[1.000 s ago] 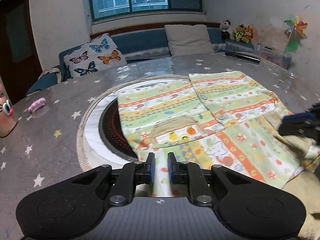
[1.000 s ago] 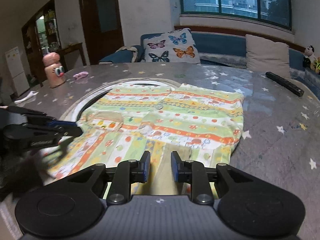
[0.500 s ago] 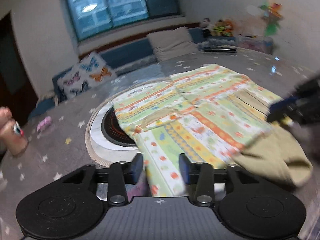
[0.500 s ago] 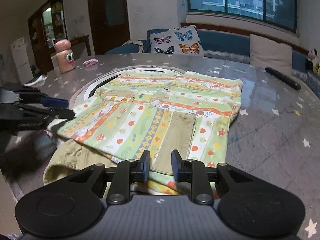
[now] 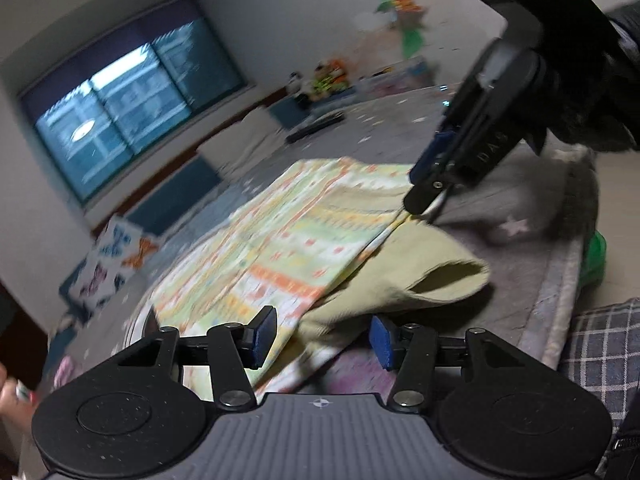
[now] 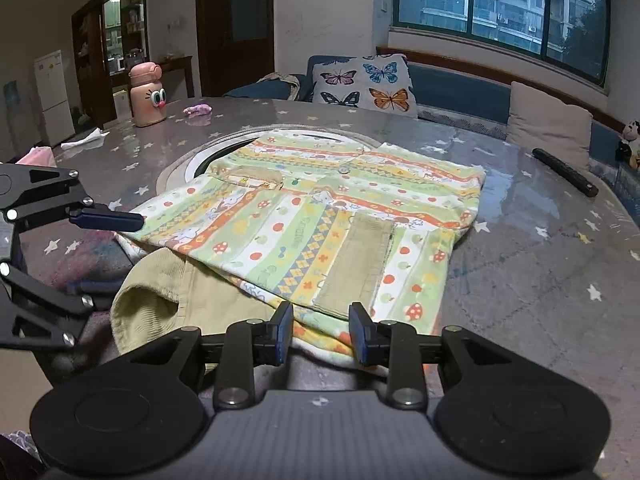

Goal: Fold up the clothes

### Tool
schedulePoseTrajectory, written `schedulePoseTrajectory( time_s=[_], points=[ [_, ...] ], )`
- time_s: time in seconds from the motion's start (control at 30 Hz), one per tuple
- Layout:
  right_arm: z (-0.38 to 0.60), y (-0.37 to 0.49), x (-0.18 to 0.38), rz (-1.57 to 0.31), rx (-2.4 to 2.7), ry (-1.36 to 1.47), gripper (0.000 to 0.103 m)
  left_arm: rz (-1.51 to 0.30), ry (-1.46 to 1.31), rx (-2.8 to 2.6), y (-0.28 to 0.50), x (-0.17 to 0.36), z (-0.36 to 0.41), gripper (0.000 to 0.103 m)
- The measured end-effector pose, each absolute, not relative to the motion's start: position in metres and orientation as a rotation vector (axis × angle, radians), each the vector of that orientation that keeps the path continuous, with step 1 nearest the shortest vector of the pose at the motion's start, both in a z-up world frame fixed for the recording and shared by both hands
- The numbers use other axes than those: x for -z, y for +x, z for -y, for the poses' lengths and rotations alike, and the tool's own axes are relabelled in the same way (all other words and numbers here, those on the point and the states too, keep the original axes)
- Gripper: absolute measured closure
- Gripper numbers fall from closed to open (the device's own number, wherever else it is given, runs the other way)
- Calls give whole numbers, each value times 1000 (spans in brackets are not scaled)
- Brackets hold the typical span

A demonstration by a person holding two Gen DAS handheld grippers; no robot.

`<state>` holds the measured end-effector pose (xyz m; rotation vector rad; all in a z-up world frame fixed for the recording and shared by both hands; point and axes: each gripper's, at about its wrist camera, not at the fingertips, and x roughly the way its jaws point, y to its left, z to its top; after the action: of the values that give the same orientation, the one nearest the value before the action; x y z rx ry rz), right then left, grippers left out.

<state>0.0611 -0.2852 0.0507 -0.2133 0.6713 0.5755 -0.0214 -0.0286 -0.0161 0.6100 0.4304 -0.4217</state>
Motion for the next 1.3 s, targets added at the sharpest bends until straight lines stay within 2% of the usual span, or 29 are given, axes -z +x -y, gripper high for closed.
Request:
schedulePoseTrajectory(
  time_s=[0.07, 0.2, 0.23, 0.27, 0.33, 0.4, 0.43, 0.6, 0.83, 0.9, 0.93, 1.0, 1.07, 1.13, 1.17, 1.2, 1.3],
  points=[
    [290, 57, -55, -667, -573, -220, 70, -406, 631, 447, -21, 17, 35, 50],
    [295, 47, -58, -660, -580, -270, 58, -378, 616, 490, -18, 16, 40, 52],
    [296, 44, -58, -657, -585, -286, 52, -380, 598, 497, -17, 15, 39, 59],
    [296, 41, -57, -654, -593, -303, 50, -383, 580, 505, -15, 14, 39, 64],
    [294, 37, -55, -648, -612, -335, 49, -391, 535, 514, -9, 11, 37, 82],
    [292, 33, -52, -642, -629, -367, 45, -407, 485, 501, -3, 6, 35, 92],
    [290, 31, -51, -639, -638, -383, 43, -413, 458, 491, 1, 4, 33, 96],
    [279, 24, -45, -597, -679, -450, 43, -435, 335, 443, 22, -11, 23, 98],
    [254, 42, -40, -543, -719, -446, 46, -455, 279, 431, 34, -17, 20, 98],
    [250, 51, -38, -557, -724, -425, 56, -464, 280, 432, 31, -17, 17, 98],
    [249, 56, -38, -567, -727, -410, 68, -469, 281, 433, 30, -16, 16, 94],
    [249, 62, -41, -588, -735, -370, 75, -470, 287, 432, 24, -16, 11, 93],
    [251, 67, -47, -601, -739, -328, 83, -467, 311, 429, 14, -15, 6, 87],
    [252, 69, -54, -601, -742, -300, 85, -455, 348, 412, 4, -13, 1, 63],
    [253, 70, -58, -598, -741, -287, 86, -449, 366, 403, -1, -11, -1, 58],
    [254, 71, -61, -598, -741, -273, 87, -444, 397, 390, -5, -8, -3, 55],
    [258, 74, -70, -592, -740, -234, 88, -435, 486, 348, -12, 2, -7, 55]
  ],
)
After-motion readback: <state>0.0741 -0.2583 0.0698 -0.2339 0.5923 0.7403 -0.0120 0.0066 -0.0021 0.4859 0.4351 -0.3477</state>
